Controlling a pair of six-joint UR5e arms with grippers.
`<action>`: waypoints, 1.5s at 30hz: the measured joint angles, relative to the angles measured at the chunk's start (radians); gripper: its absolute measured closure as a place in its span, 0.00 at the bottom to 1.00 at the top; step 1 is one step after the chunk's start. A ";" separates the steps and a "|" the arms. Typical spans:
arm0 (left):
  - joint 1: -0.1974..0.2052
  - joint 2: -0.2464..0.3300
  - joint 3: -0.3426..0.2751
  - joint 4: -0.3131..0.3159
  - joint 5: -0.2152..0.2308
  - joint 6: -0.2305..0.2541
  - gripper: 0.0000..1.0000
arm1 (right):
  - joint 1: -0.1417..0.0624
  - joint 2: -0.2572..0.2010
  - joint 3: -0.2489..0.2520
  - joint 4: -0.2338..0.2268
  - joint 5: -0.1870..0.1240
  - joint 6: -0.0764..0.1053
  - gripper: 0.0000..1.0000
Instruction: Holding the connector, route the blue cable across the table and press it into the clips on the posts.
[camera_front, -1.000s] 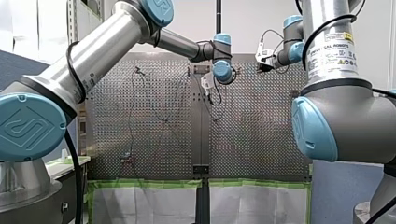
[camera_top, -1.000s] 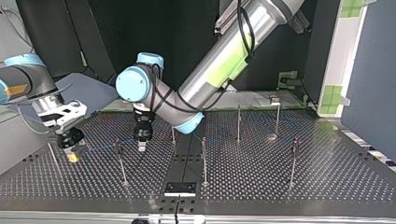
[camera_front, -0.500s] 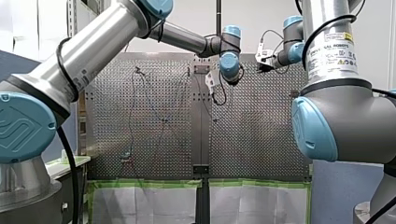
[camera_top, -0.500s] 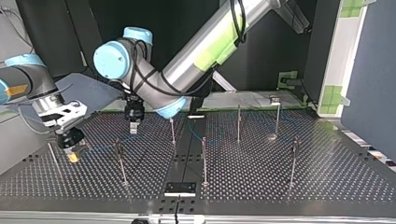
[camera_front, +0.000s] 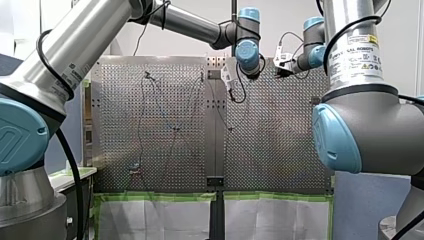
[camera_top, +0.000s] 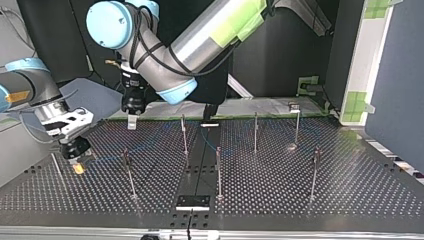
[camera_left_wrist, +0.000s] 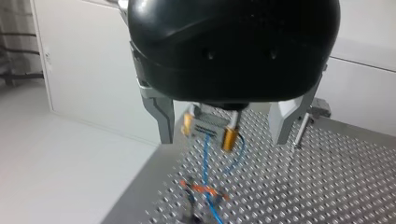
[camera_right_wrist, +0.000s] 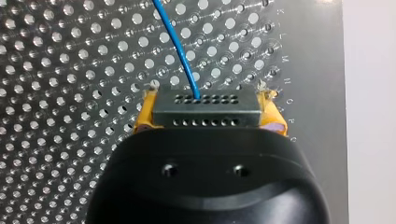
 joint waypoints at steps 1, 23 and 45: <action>-0.001 0.007 -0.007 0.007 -0.001 0.005 0.01 | 0.000 0.000 0.000 0.000 0.000 0.000 1.00; 0.019 0.201 -0.201 0.201 -0.008 -0.009 0.01 | 0.013 0.001 0.001 0.001 -0.014 0.000 1.00; 0.025 0.383 -0.383 0.383 -0.007 0.018 0.01 | 0.020 0.001 0.001 0.003 -0.014 -0.001 1.00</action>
